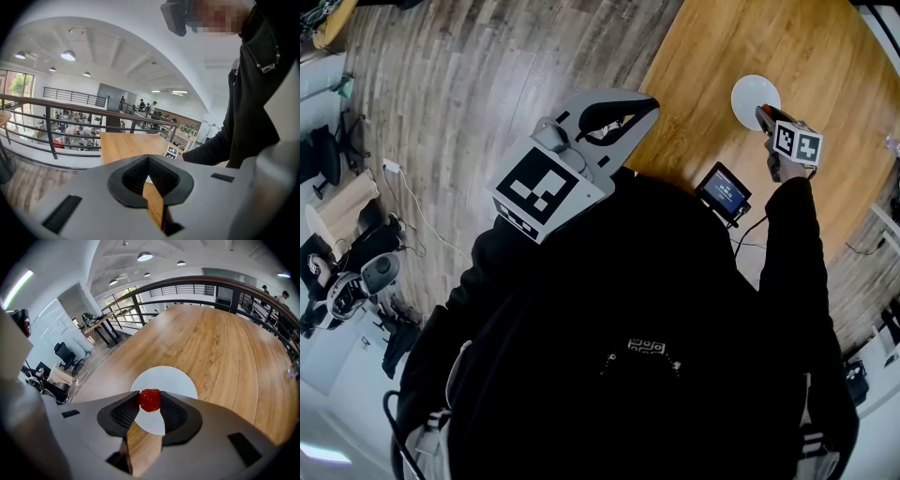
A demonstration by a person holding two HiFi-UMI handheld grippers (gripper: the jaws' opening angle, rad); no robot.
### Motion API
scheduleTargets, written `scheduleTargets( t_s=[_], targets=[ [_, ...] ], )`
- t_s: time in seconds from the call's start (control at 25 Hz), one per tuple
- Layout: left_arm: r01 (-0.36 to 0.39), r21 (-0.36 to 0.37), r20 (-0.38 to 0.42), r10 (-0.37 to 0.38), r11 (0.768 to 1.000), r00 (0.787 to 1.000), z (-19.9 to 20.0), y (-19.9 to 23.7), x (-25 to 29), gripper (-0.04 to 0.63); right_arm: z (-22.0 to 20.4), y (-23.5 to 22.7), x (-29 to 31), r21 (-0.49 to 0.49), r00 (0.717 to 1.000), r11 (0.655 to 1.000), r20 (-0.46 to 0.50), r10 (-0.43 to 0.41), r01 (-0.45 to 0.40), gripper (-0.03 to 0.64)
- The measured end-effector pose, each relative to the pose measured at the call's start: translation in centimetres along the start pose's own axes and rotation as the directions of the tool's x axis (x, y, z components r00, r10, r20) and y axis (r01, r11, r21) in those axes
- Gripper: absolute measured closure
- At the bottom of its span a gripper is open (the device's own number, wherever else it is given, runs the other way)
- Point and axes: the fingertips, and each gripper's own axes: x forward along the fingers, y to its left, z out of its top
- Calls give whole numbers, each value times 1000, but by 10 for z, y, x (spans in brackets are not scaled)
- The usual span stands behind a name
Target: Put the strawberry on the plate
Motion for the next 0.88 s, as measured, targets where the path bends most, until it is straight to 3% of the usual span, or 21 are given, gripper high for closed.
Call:
scheduleTargets(
  t_s=[0.56, 0.88],
  targets=[
    [-43, -60, 23, 44, 997, 999, -11, 0, -20, 597, -7, -17, 17, -64, 990, 992, -85, -111, 105, 469],
    [-80, -103, 30, 84, 991, 996, -23, 4, -30, 597, -13, -17, 34, -94, 985, 989, -122, -126, 115, 469]
  ],
)
